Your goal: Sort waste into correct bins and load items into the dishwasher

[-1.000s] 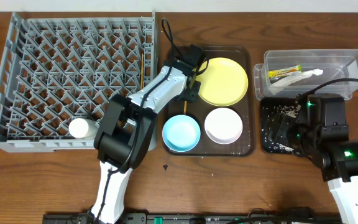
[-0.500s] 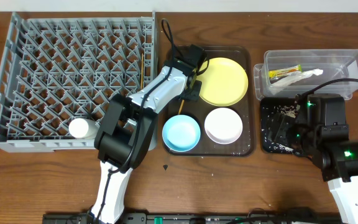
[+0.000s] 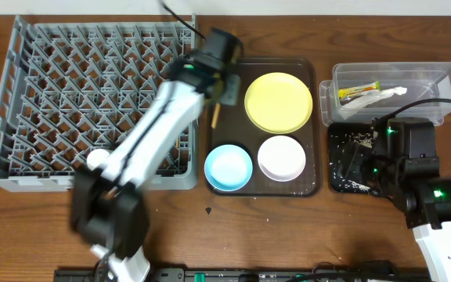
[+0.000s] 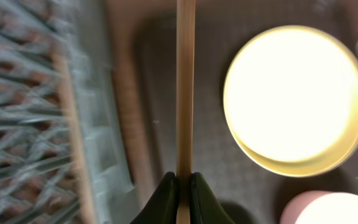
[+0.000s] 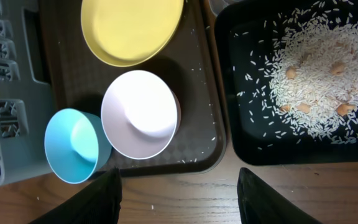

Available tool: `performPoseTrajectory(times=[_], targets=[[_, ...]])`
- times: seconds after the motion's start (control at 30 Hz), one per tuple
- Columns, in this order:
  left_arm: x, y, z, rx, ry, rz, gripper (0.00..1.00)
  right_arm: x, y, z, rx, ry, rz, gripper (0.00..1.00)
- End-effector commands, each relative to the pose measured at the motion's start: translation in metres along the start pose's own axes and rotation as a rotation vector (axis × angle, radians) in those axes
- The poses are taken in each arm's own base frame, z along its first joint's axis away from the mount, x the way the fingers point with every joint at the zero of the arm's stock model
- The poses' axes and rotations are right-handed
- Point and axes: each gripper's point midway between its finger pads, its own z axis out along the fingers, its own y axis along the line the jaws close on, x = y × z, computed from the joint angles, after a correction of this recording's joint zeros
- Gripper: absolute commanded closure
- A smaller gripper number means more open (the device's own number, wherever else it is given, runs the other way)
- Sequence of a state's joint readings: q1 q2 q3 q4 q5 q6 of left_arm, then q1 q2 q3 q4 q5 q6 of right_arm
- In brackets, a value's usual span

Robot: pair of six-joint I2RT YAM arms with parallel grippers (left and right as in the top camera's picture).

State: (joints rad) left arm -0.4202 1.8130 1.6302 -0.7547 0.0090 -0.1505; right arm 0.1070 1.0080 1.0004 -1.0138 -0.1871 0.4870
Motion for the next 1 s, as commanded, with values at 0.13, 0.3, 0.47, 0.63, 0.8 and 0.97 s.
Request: performPoseTrajectory(times=[0.13,0.3,0.47,0.63,0.8,0.97], targets=[[0.016,0.073,-0.021,-0.216,0.056,-0.071,0.92,-0.002,0.0,-0.001,-0.004,-0.006,0.008,0.42],[0.04,0.097,0.013,-0.25,0.164,-0.095,0.91,-0.004,0.001,-0.002,-0.008,-0.013,0.006,0.41],[0.063,0.094,0.047,-0.22,0.271,-0.089,0.91,-0.004,0.001,-0.002,-0.008,-0.013,0.006,0.41],[0.064,0.094,0.045,-0.223,0.282,-0.088,0.85,-0.004,0.001,-0.002,-0.008,-0.012,0.01,0.42],[0.045,0.09,0.009,-0.204,0.206,-0.094,0.76,-0.004,0.001,-0.002,-0.008,-0.013,0.01,0.41],[0.036,0.035,-0.045,0.06,0.138,-0.091,0.74,-0.004,0.001,-0.002,-0.007,-0.013,0.01,0.41]])
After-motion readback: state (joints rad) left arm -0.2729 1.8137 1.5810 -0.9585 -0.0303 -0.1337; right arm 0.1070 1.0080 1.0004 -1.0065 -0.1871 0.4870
